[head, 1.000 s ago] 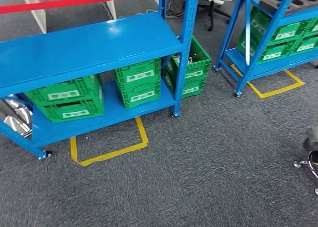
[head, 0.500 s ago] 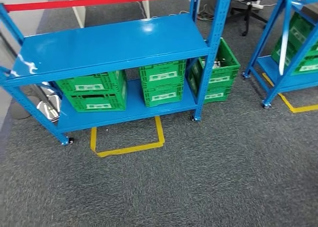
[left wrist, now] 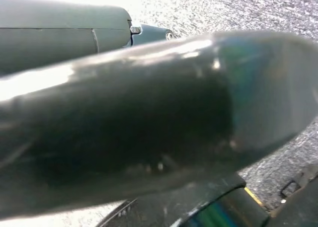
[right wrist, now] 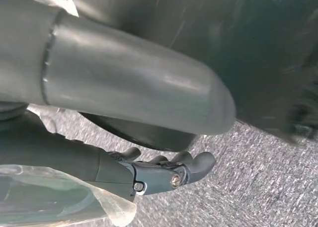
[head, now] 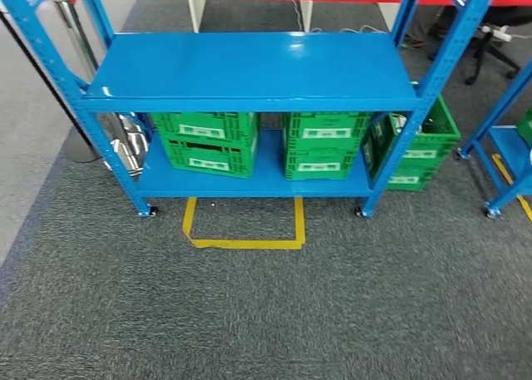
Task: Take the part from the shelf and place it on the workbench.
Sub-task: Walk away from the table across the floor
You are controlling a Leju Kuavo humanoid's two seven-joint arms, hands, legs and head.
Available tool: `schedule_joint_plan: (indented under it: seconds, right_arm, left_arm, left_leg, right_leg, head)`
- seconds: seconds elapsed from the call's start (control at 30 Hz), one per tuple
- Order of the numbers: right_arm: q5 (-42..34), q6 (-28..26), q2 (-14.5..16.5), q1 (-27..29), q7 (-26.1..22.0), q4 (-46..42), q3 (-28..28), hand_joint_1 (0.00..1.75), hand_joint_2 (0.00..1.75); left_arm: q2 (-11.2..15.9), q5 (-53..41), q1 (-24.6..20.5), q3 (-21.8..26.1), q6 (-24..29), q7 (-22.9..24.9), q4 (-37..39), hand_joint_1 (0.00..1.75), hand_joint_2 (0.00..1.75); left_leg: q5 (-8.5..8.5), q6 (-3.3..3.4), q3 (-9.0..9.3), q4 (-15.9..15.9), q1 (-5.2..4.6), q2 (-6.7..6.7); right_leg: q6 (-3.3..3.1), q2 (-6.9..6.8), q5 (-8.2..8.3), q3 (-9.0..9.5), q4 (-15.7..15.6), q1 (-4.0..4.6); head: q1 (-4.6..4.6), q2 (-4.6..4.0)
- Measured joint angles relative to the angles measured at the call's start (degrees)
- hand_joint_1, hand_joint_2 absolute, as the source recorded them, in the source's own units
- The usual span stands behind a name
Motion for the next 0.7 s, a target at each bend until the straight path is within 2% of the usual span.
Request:
schedule_joint_plan:
  seconds: [0.03, 0.07, 0.1, 0.13, 0.17, 0.2, 0.23, 0.27, 0.33, 0.37, 0.43, 0.5, 0.57, 0.6, 0.63, 0.7]
  right_arm:
    - [0.01, 0.00, -0.02, 0.08, -0.01, 0.00, 0.01, 0.00, 0.00]
    - [0.01, 0.00, -0.04, 0.15, 0.00, 0.00, 0.01, 0.00, 0.00]
    - [0.02, 0.00, -0.08, 0.20, 0.01, -0.01, 0.01, 0.00, 0.00]
    - [0.02, -0.01, -0.10, 0.21, 0.01, -0.01, 0.01, 0.00, 0.00]
    - [0.00, -0.01, -0.11, 0.18, -0.01, -0.01, 0.01, 0.00, 0.00]
    - [-0.04, -0.01, -0.12, 0.13, -0.02, 0.00, 0.01, 0.00, 0.00]
    - [-0.10, -0.01, -0.13, 0.07, -0.05, 0.01, 0.02, 0.00, 0.00]
    - [-0.26, 0.04, -0.13, 0.01, -0.10, 0.01, 0.02, 0.00, 0.00]
    - [-0.57, 0.17, -0.14, -0.03, -0.17, 0.02, 0.02, 0.00, 0.00]
    - [-0.70, 0.25, -0.13, -0.03, -0.18, 0.02, 0.01, 0.00, 0.00]
    - [-0.76, 0.31, -0.12, -0.02, -0.23, 0.01, 0.01, 0.00, 0.00]
    - [-0.75, 0.38, -0.13, 0.06, -0.40, 0.01, 0.01, 0.00, 0.00]
    - [-0.66, 0.49, -0.14, 0.23, -0.70, 0.02, 0.01, 0.00, 0.00]
    - [-0.61, 0.58, -0.14, 0.29, -0.89, 0.02, 0.01, 0.00, 0.00]
    - [-0.56, 0.68, -0.14, 0.32, -1.07, 0.02, 0.01, 0.00, 0.00]
    - [-0.52, 0.93, -0.14, 0.28, -1.31, 0.02, 0.01, 0.00, 0.00]
  left_arm:
    - [-0.01, 0.05, -0.02, 0.01, 0.01, -0.08, 0.00, 0.00, 0.00]
    - [0.00, 0.10, 0.02, 0.04, 0.00, -0.13, 0.00, 0.00, 0.00]
    - [0.01, 0.15, 0.07, 0.08, 0.00, -0.14, 0.00, 0.00, 0.00]
    - [0.02, 0.20, 0.11, 0.14, 0.01, -0.14, 0.00, 0.00, 0.00]
    - [0.01, 0.21, 0.12, 0.19, 0.00, -0.14, 0.00, 0.00, 0.00]
    - [-0.01, 0.23, 0.11, 0.26, 0.01, -0.14, 0.00, 0.00, 0.00]
    - [-0.02, 0.26, 0.09, 0.33, 0.01, -0.14, 0.00, 0.00, 0.00]
    - [-0.02, 0.31, 0.08, 0.40, 0.02, -0.13, 0.00, 0.00, 0.00]
    - [0.02, 0.46, 0.16, 0.55, 0.12, -0.12, 0.00, 0.00, 0.00]
    - [0.06, 0.51, 0.25, 0.62, 0.21, -0.15, 0.00, 0.00, 0.00]
    - [0.26, 0.53, 0.37, 0.73, 0.27, -0.65, 0.00, 0.00, 0.00]
    - [0.64, 0.45, 0.30, 0.77, 0.03, -1.59, 0.00, 0.00, 0.00]
    - [0.99, 0.38, 0.34, 0.80, -0.21, -2.27, 0.00, 0.00, 0.00]
    - [1.11, 0.37, 0.44, 0.82, -0.26, -2.42, 0.00, 0.00, 0.00]
    - [1.22, 0.37, 0.54, 0.84, -0.30, -2.49, 0.00, 0.00, 0.00]
    - [1.45, 0.37, 0.62, 0.88, -0.31, -2.50, 0.00, 0.00, 0.00]
  left_leg:
    - [0.02, 0.08, -0.04, 0.02, -0.01, -0.68]
    - [0.02, 0.11, -0.03, 0.04, -0.02, -1.41]
    - [0.01, 0.11, 0.02, 0.06, -0.02, -2.16]
    - [-0.01, 0.08, 0.11, 0.09, 0.00, -2.89]
    - [-0.06, 0.00, 0.21, 0.14, 0.02, -3.56]
    - [-0.14, -0.15, 0.25, 0.23, 0.00, -4.12]
    - [-0.24, -0.38, 0.16, 0.44, -0.06, -4.63]
    - [-0.28, -0.68, -0.01, 0.60, -0.08, -5.02]
    - [-0.22, -1.33, -0.38, 0.76, -0.04, -5.53]
    - [-0.25, -1.65, -0.44, 0.78, 0.04, -5.47]
    - [-1.32, -2.25, -1.06, 2.38, 0.02, -3.94]
    - [-4.30, -2.80, -3.64, 8.05, 0.03, -1.79]
    - [-7.08, -3.13, -7.22, 15.32, 0.23, -1.05]
    - [-7.23, -3.17, -8.15, 17.10, 0.30, -0.99]
    - [-6.21, -3.12, -8.05, 16.67, 0.35, -0.97]
    - [-1.95, -2.73, -5.02, 10.05, 0.33, -0.91]
  right_leg:
    - [0.10, 0.42, -1.36, -2.01, 3.86, -0.03]
    - [0.18, 0.58, -1.76, -3.51, 6.43, -0.03]
    - [0.20, 0.66, -0.91, -4.09, 6.83, -0.04]
    - [0.19, 0.77, 1.03, -3.59, 4.94, -0.08]
    - [0.14, 1.14, 3.60, -2.11, 1.08, -0.14]
    - [0.03, 1.96, 5.50, -0.51, -2.86, -0.24]
    - [-0.14, 2.75, 6.68, 0.88, -6.11, -0.35]
    - [-0.36, 3.43, 7.12, 1.74, -8.03, -0.38]
    - [-0.91, 3.70, 6.93, 2.18, -8.77, -0.26]
    - [-1.21, 3.49, 7.02, 2.25, -8.80, -0.27]
    - [-1.85, 2.93, 7.10, 2.49, -9.05, -0.44]
    - [-2.36, 2.10, 6.93, 2.80, -9.18, -0.48]
    - [-2.62, 1.24, 6.65, 3.03, -9.17, -0.39]
    - [-2.64, 0.94, 6.51, 3.17, -9.16, -0.35]
    - [-2.62, 0.72, 6.35, 3.38, -9.16, -0.31]
    - [-2.46, 0.50, 5.96, 3.98, -9.16, -0.25]
  head:
    - [0.04, 0.00]
    - [0.04, 0.00]
    - [0.07, 0.00]
    - [0.06, 0.00]
    - [0.08, 0.00]
    - [0.10, 0.00]
    - [0.08, 0.00]
    - [0.06, 0.00]
    - [0.02, 0.00]
    - [0.04, 0.00]
    - [-0.23, 0.00]
    - [-0.60, 0.00]
    - [-0.70, 0.00]
    - [-0.70, 0.00]
    - [-0.71, 0.00]
    - [-0.71, 0.00]
